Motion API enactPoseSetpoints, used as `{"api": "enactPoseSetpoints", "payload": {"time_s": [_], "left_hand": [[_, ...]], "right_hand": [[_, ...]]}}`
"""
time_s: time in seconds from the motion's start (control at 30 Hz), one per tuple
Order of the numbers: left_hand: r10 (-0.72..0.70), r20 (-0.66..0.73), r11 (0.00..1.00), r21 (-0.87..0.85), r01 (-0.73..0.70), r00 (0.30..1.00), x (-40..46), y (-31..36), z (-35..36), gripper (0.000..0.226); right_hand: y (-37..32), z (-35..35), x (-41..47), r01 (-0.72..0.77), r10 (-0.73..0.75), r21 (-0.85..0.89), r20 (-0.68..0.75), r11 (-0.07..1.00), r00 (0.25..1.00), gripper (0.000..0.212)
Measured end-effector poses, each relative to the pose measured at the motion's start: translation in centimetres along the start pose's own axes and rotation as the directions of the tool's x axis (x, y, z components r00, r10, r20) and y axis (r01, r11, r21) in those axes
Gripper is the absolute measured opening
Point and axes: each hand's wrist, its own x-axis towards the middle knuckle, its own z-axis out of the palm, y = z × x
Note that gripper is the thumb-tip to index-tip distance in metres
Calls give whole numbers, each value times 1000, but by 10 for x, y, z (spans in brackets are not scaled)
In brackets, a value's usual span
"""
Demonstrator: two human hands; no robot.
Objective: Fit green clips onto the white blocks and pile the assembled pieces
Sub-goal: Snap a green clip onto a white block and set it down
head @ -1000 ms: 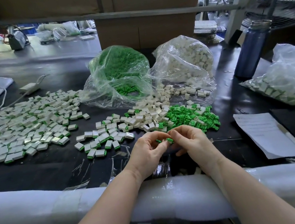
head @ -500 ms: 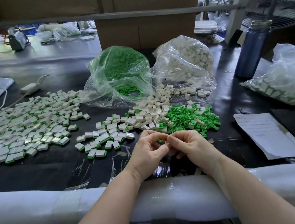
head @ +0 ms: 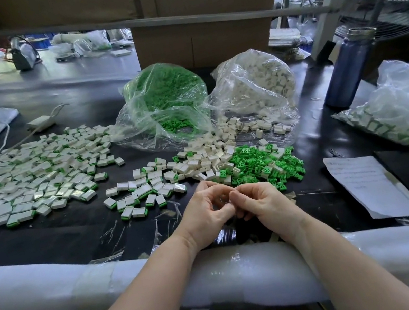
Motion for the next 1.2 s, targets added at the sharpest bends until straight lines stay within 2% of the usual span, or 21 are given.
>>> {"api": "enactPoseSetpoints", "payload": {"time_s": [0.23, 0.7, 0.93, 1.07, 1.2], "left_hand": [[21, 30, 999, 46, -23, 999, -1, 0, 1, 32], [22, 93, 989, 146, -35, 995, 0, -1, 3, 27], [14, 104, 987, 159, -31, 994, 0, 1, 3, 17], [11, 75, 995, 103, -19, 997, -1, 3, 2, 19], [42, -13, 997, 67, -41, 999, 0, 2, 0, 9]], "right_hand": [[3, -1, 1, 0, 0, 11, -40, 1000, 999, 18], [5, -3, 1, -16, 17, 10, -56, 1000, 998, 19], [4, -2, 1, -18, 22, 44, -84, 999, 996, 23], [3, 0, 2, -2, 6, 36, -98, 999, 995, 26], [2, 2, 2, 25, -17, 59, -132, 998, 991, 18]]}}
